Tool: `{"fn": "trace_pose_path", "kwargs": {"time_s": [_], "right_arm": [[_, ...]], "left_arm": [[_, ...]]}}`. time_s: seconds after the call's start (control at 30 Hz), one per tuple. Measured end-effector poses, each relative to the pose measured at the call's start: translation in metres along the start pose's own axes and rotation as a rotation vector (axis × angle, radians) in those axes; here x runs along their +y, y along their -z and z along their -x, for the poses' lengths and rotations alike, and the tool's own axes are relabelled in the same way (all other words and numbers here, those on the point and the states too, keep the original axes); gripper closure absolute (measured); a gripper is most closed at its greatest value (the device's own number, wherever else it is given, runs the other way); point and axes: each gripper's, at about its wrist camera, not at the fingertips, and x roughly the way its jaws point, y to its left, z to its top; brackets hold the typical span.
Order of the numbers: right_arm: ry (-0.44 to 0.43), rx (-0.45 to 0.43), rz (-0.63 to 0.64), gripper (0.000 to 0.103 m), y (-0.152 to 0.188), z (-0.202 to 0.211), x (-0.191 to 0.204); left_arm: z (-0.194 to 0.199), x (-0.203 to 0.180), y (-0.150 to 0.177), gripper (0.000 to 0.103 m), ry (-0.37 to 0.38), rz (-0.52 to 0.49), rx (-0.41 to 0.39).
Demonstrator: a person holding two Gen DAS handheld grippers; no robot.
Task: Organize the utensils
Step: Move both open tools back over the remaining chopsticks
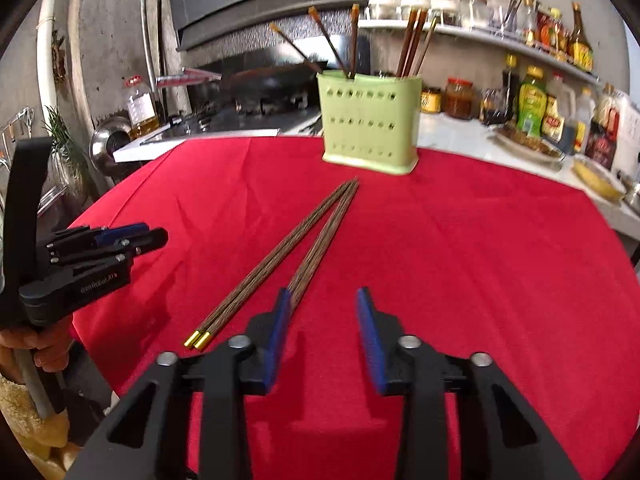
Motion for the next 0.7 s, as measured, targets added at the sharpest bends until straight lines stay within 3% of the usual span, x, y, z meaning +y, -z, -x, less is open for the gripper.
{"fn": "trace_pose_path", "kwargs": {"time_s": [0.23, 0.7], "right_arm": [[-0.016, 0.053, -0.006, 0.077, -0.006, -0.022, 0.007], [0.051, 0.102, 0.024, 0.083, -0.009, -0.042, 0.014]], "left_arm": [[-0.006, 0.017, -0.004, 0.072, -0.015, 0.028, 0.006], [-0.017, 0.010, 0.000, 0.072, 0.064, 0.017, 0.062]]}}
